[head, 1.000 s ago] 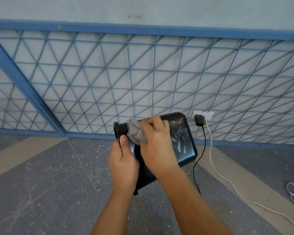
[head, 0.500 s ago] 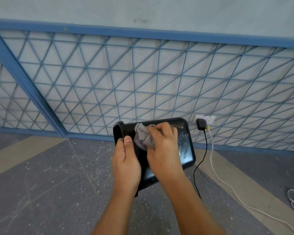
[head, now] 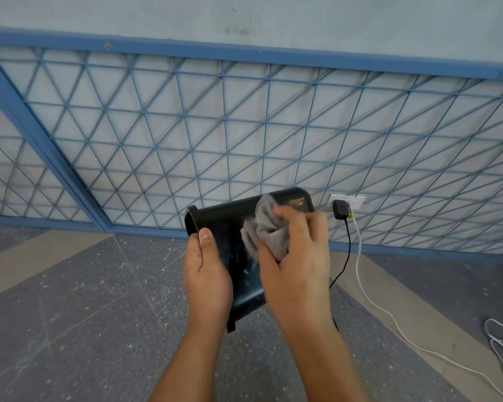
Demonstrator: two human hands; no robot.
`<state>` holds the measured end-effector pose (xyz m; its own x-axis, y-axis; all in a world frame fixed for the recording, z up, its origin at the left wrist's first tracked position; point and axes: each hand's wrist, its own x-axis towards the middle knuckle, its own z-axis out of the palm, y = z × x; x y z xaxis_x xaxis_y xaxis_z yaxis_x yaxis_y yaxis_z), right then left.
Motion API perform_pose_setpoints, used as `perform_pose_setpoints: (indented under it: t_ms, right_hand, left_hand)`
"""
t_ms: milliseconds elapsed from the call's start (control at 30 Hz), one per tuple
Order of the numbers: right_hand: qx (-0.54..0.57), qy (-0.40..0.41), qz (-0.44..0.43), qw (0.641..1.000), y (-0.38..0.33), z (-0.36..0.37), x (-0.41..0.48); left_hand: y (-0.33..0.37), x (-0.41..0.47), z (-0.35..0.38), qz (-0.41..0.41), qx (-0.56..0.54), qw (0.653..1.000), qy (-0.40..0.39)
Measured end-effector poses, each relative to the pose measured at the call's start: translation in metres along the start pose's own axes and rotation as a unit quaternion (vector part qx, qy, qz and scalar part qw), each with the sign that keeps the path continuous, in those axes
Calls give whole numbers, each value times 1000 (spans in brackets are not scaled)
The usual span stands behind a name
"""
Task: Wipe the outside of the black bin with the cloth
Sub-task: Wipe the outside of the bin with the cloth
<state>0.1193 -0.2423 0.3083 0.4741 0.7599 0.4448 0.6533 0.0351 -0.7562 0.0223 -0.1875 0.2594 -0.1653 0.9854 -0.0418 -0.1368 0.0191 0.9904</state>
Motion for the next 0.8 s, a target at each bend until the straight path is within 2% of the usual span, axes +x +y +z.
perform_pose_setpoints:
  t_ms: [133, 233, 433, 633, 800]
  right_hand:
    - [-34, -97, -43, 994, 14, 15, -15]
    - [-70, -142, -84, 984, 18, 26, -18]
    - [-56, -100, -76, 990, 9, 45, -1]
    - [-64, -164, -106, 979, 9, 43, -24]
    - [-47, -96, -85, 991, 1, 49, 5]
  left_hand:
    - [-2, 3, -1, -28, -59, 998, -9]
    - [-3, 2, -3, -20, -38, 999, -18]
    - [-5, 1, 0, -15, -38, 998, -42]
    - [4, 10, -10, -27, -72, 997, -27]
    - [2, 3, -6, -27, -46, 997, -60]
